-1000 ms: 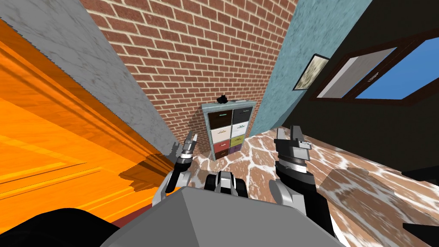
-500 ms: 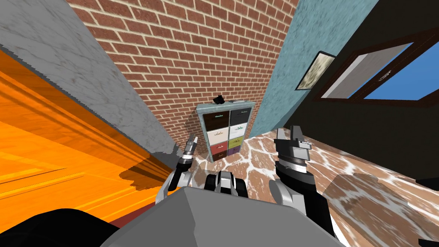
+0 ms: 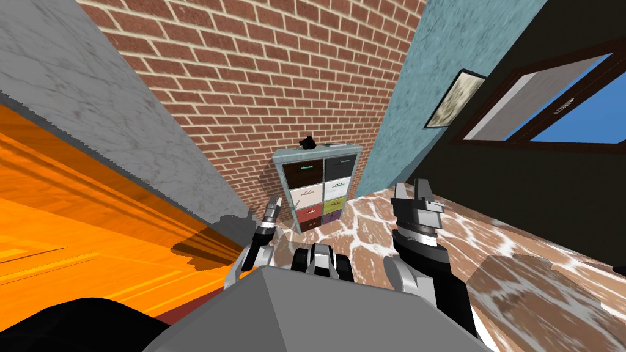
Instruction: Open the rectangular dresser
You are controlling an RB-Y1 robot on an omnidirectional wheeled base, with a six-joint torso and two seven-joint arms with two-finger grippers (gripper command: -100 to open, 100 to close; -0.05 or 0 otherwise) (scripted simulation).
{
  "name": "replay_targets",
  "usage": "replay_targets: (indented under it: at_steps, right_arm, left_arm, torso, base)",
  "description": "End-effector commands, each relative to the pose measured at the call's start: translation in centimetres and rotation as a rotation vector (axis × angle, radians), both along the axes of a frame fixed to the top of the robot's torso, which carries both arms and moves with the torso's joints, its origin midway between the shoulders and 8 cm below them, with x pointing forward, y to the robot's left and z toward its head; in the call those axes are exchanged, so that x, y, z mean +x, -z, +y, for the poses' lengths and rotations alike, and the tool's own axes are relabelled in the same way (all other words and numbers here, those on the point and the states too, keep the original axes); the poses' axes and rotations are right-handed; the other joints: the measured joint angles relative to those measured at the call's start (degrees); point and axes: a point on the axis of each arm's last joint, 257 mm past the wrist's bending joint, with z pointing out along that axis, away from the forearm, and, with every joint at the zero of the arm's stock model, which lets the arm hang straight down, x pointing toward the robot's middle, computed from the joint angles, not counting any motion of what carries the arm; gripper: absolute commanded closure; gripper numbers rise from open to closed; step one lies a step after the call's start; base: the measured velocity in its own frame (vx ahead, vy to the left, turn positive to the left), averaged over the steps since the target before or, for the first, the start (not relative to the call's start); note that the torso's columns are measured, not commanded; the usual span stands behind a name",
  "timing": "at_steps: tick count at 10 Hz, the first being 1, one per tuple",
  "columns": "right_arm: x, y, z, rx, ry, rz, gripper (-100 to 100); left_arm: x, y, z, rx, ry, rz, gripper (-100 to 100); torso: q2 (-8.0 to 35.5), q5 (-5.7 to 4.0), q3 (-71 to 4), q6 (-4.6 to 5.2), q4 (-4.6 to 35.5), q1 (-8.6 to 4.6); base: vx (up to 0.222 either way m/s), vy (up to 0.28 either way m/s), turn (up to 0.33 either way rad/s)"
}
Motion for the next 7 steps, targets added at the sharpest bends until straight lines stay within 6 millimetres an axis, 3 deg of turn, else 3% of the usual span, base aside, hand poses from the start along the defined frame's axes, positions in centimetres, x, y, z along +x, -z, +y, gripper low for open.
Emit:
replay_targets:
  at_steps: [1, 7]
  right_arm:
    - [0.0, 0.0, 0.0, 0.0, 0.0, 0.0, 0]
    - [0.0, 0.0, 0.0, 0.0, 0.0, 0.0, 0]
  left_arm:
    - [0.3, 1.6, 0.6, -0.005, -0.012, 0.026, -100]
    - [0.8, 5.7, 2.2, -0.017, -0.043, 0.096, -100]
  torso:
    - [0.0, -0.02, 0.0, 0.0, 0.0, -0.06]
    - [-0.1, -0.02, 0.0, 0.0, 0.0, -0.08]
  base:
    - [0.063, -0.088, 0.034]
    - [0.076, -0.1, 0.031]
